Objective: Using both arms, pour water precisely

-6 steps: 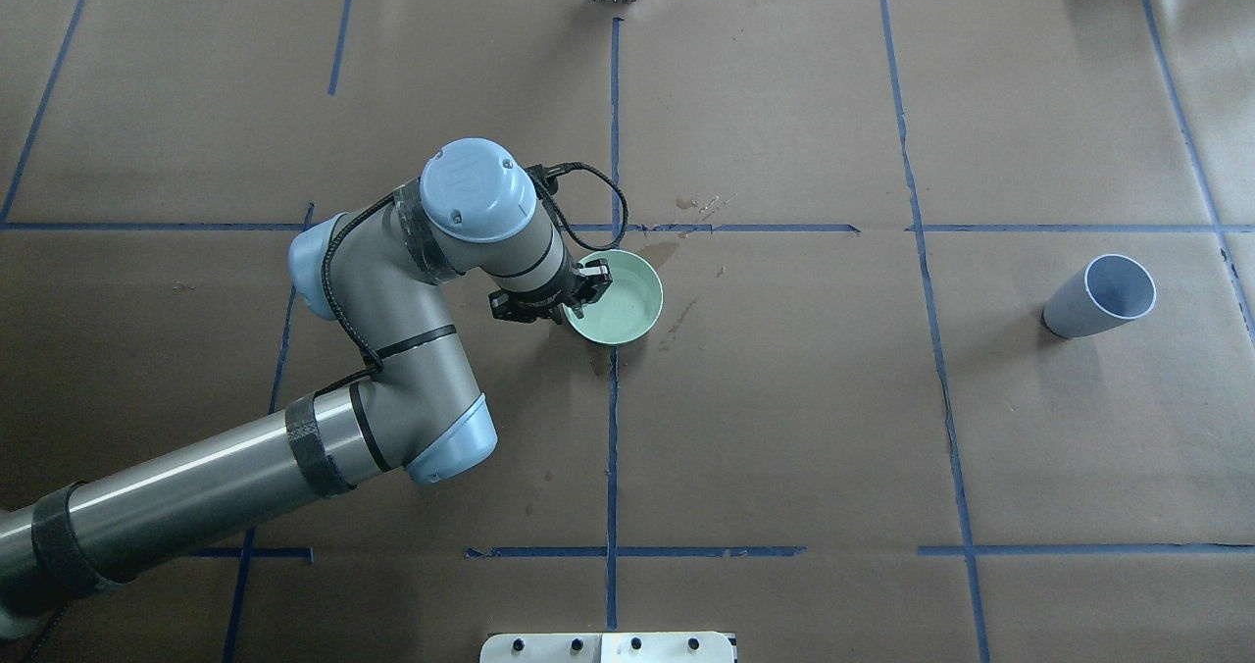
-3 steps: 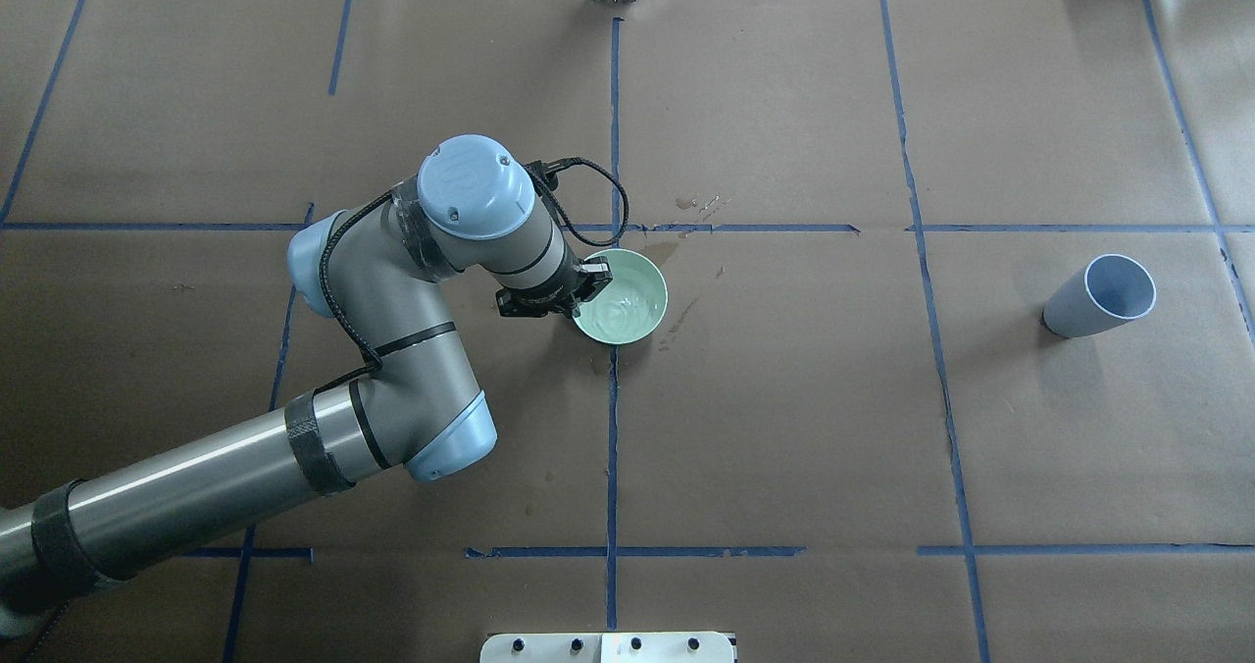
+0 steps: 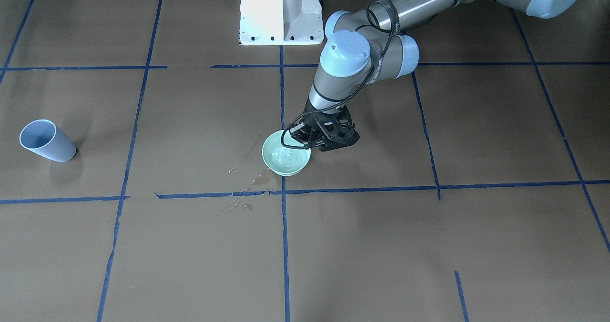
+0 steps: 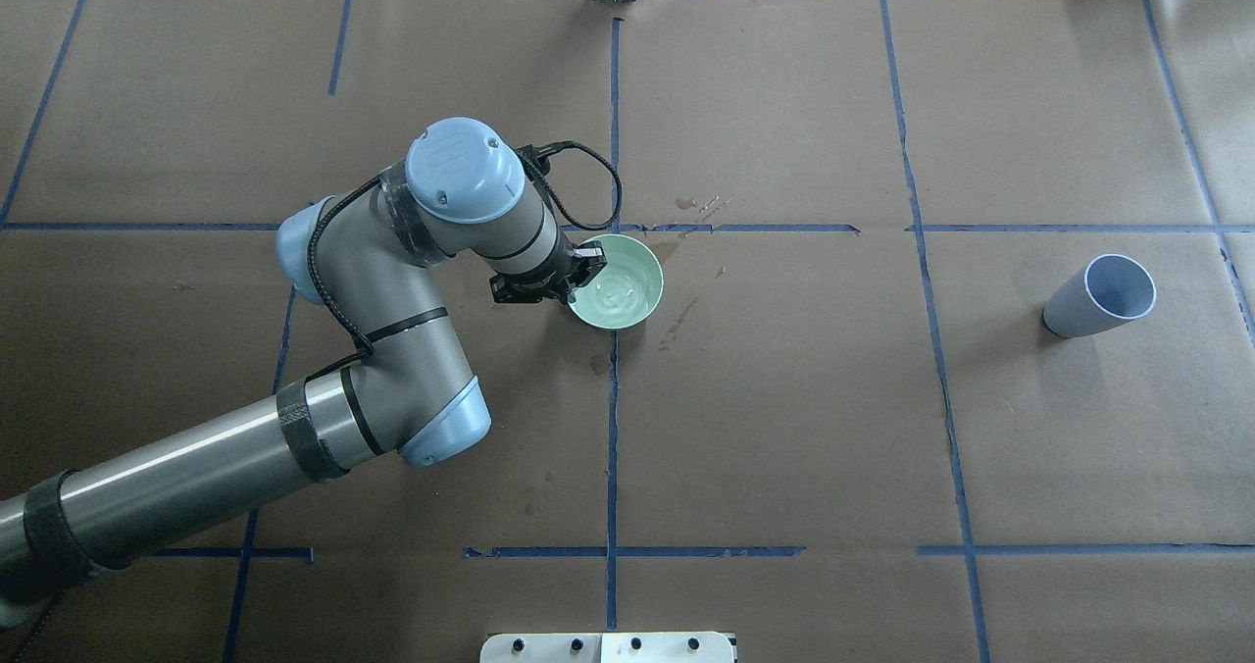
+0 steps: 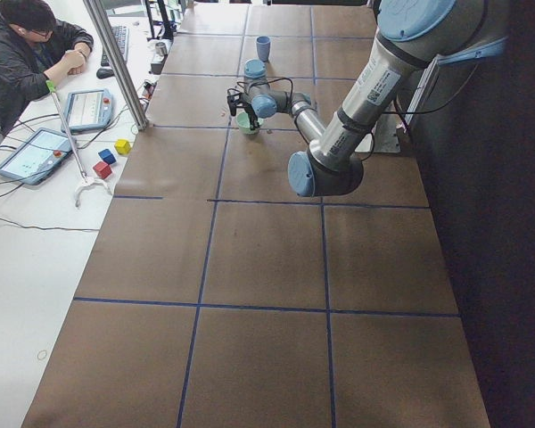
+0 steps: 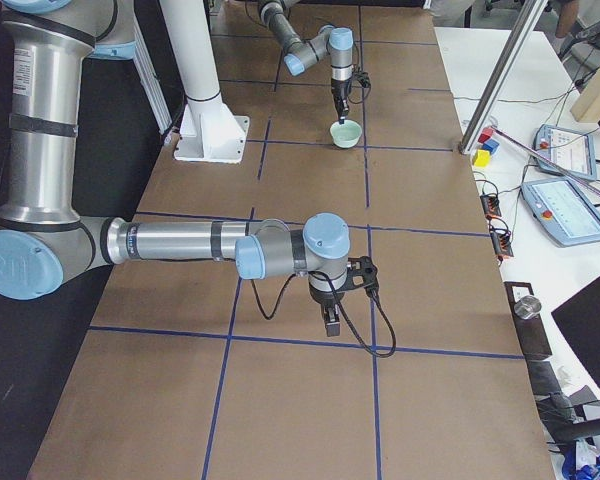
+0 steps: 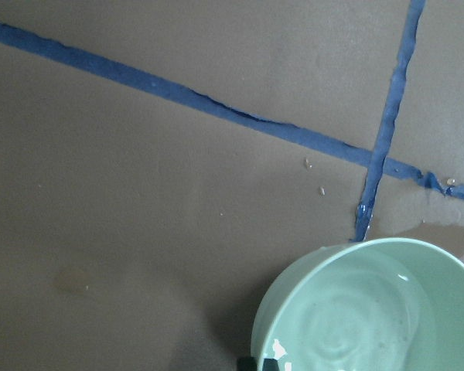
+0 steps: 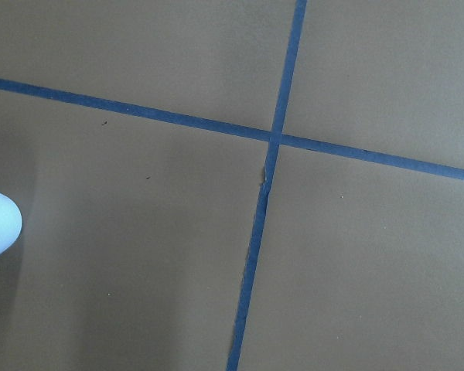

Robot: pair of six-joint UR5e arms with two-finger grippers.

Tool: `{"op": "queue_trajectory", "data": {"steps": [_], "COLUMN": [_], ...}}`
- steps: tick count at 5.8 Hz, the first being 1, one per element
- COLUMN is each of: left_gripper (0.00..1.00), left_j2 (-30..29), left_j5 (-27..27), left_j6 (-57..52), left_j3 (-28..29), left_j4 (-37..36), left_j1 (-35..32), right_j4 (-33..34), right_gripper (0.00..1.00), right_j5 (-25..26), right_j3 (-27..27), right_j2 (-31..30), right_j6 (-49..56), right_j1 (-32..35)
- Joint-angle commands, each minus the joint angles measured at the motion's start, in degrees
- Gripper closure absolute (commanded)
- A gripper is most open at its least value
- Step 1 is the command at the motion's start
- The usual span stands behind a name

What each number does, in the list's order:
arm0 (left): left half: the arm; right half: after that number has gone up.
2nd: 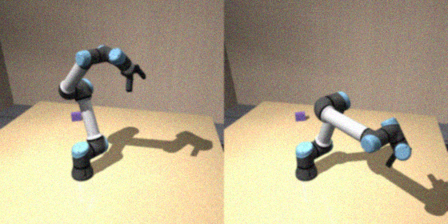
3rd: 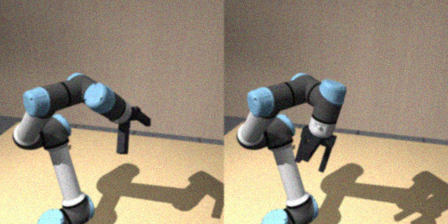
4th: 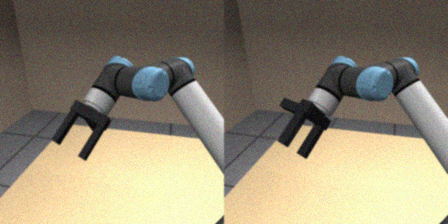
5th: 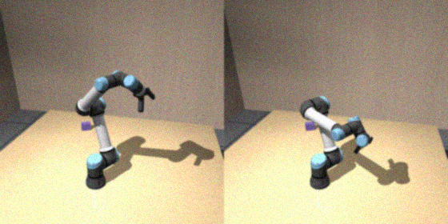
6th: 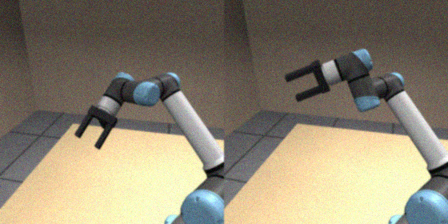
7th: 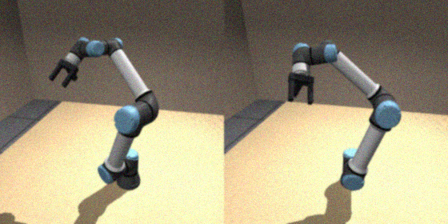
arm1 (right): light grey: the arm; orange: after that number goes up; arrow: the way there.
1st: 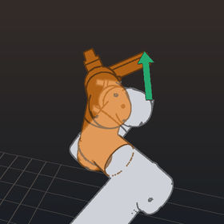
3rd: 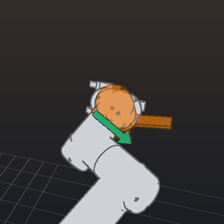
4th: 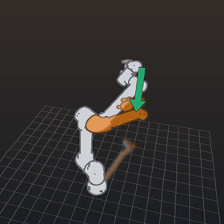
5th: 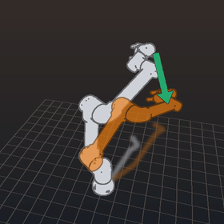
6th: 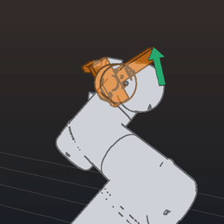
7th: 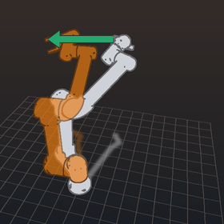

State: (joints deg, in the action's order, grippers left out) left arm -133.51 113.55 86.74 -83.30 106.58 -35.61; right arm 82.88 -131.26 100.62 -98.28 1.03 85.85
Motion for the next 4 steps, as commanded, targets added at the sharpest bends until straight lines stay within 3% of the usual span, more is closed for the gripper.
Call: {"op": "queue_trajectory", "data": {"steps": [1,4], "left_gripper": [1.0,1.0], "left_j2": [4.0,18.9], "left_j5": [8.0,21.3], "left_j6": [-0.7,-18.0], "left_j3": [-3.7,-13.3], "left_j4": [0.1,0.0], "left_j1": [-5.1,-16.6], "right_j4": [0.0,0.0], "right_gripper": [0.0,0.0], "right_j5": [0.0,0.0], "right_j3": [-0.1,-0.1], "right_j2": [-0.1,-0.1], "right_j6": [0.0,0.0], "right_j1": [0.0,0.0]}}
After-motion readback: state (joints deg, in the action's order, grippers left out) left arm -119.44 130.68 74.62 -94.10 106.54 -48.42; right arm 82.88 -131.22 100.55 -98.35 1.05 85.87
